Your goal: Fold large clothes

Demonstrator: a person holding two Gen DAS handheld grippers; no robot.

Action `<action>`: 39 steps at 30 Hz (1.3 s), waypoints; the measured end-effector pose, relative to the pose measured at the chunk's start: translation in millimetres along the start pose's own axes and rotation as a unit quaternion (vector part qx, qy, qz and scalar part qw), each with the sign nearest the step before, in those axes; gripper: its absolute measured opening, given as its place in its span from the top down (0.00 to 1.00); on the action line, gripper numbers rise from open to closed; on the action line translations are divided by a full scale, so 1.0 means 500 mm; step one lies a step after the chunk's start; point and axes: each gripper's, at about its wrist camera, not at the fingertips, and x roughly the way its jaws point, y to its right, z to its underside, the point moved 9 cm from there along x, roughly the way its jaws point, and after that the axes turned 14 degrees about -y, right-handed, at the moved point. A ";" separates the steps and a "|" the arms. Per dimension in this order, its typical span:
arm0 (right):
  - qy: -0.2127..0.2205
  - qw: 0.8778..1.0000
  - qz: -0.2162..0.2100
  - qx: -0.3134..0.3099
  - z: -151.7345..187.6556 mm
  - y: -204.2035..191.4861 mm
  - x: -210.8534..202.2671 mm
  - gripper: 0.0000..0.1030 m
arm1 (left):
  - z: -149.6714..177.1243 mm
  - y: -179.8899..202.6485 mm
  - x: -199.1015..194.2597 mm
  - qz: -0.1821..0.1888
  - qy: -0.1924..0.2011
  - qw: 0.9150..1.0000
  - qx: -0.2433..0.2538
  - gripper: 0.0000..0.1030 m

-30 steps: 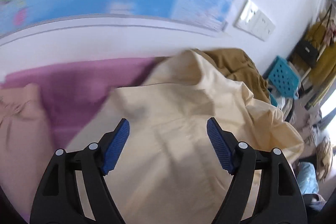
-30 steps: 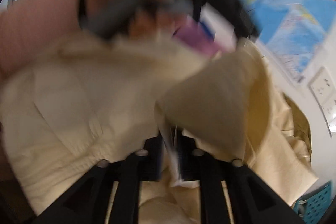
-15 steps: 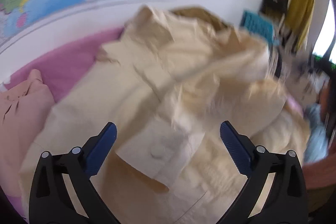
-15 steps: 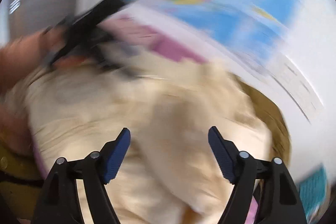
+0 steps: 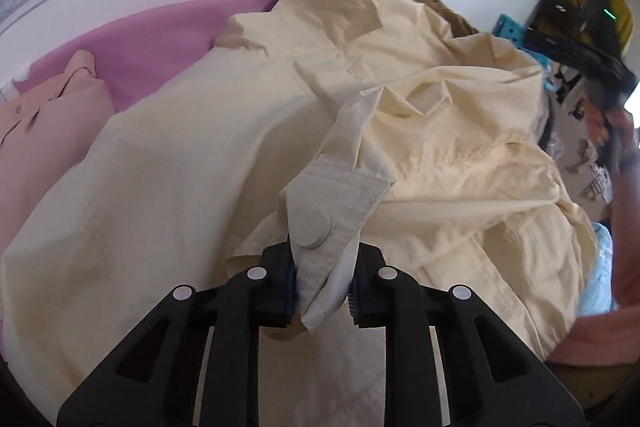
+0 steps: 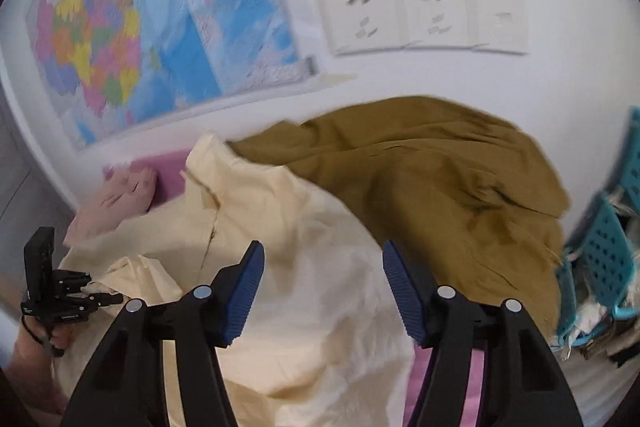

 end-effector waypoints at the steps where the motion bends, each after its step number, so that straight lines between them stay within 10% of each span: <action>1: -0.018 1.000 0.017 -0.016 -0.009 -0.010 0.018 0.41 | 0.007 -0.001 -0.004 0.000 0.002 1.000 -0.002 0.81; 5: -0.093 0.989 0.090 -0.067 -0.035 -0.018 0.115 0.38 | 0.030 -0.005 -0.008 0.022 -0.002 1.000 -0.011 0.76; 9: -0.118 0.987 0.087 -0.065 -0.035 -0.010 0.133 0.84 | 0.026 -0.013 -0.012 0.028 -0.001 0.999 -0.026 0.28; 15: -0.055 0.997 0.052 -0.005 -0.078 0.029 0.071 0.90 | -0.028 0.005 -0.006 0.059 -0.007 0.998 -0.025 0.35; 18: -0.049 0.997 0.050 0.030 -0.095 0.065 0.092 0.90 | -0.055 0.001 0.021 0.036 -0.019 0.998 -0.039 0.64; 22: -0.075 0.991 0.108 0.028 -0.084 0.088 0.174 0.88 | -0.069 -0.010 0.037 0.004 -0.017 0.999 -0.048 0.72; 29: 0.009 0.995 0.094 0.034 -0.079 0.064 0.052 0.45 | -0.045 0.000 -0.012 -0.024 0.003 0.999 -0.030 0.35; 33: 0.051 0.996 0.055 -0.038 -0.032 -0.055 -0.025 0.45 | -0.030 -0.018 -0.084 -0.023 0.048 0.998 -0.037 0.27; 39: -0.012 0.982 -0.011 -0.188 0.080 -0.301 0.062 0.47 | 0.022 -0.054 -0.186 -0.065 0.095 0.992 -0.060 0.24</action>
